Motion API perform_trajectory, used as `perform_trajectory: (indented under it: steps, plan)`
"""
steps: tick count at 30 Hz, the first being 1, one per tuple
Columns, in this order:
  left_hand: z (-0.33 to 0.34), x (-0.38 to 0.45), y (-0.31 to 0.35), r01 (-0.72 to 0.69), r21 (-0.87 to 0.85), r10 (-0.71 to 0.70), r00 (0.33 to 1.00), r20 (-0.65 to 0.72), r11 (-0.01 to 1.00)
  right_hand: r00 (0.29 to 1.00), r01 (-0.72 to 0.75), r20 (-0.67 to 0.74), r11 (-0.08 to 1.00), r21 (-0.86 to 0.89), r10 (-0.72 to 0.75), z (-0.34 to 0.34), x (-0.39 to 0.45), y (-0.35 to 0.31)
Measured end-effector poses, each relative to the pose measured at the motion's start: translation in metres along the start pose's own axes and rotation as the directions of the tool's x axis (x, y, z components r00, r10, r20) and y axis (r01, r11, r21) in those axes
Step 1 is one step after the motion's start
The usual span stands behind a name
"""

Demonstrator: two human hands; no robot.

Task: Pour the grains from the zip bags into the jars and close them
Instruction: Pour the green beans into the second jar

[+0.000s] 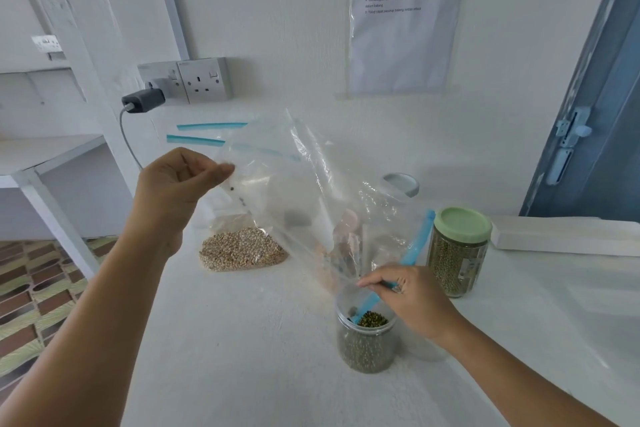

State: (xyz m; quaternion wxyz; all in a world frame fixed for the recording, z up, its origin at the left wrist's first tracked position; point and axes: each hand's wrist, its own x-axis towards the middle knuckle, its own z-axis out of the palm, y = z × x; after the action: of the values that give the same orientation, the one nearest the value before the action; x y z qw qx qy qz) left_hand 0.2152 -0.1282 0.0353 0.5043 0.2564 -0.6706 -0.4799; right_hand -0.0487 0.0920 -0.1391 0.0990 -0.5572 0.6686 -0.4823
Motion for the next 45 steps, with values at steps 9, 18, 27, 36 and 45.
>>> perform_trajectory:
  steps: [9,18,27,36,45]
  plan:
    - [-0.001,-0.005,-0.002,0.046,-0.156,-0.028,0.993,0.116,0.987,1.0,-0.012,-0.006,1.0,-0.012,0.012,0.001,0.001,0.002]
    - [0.002,-0.004,-0.009,0.041,-0.214,-0.027,0.997,0.068,0.976,1.0,-0.015,0.005,1.0,-0.018,0.015,0.001,0.002,0.001]
    - [-0.001,-0.003,-0.011,0.035,-0.258,-0.019,0.998,0.063,0.966,1.0,-0.023,0.006,1.0,-0.005,0.023,0.0,0.001,0.0]
    - [0.003,-0.009,-0.016,0.044,-0.292,-0.019,0.996,0.089,0.955,1.0,-0.014,-0.005,1.0,0.001,0.014,0.0,0.001,-0.001]
    - [0.023,-0.022,-0.034,0.206,-0.439,-0.219,0.975,0.021,0.874,1.0,0.004,-0.008,1.0,0.01,-0.003,0.0,0.001,-0.001]
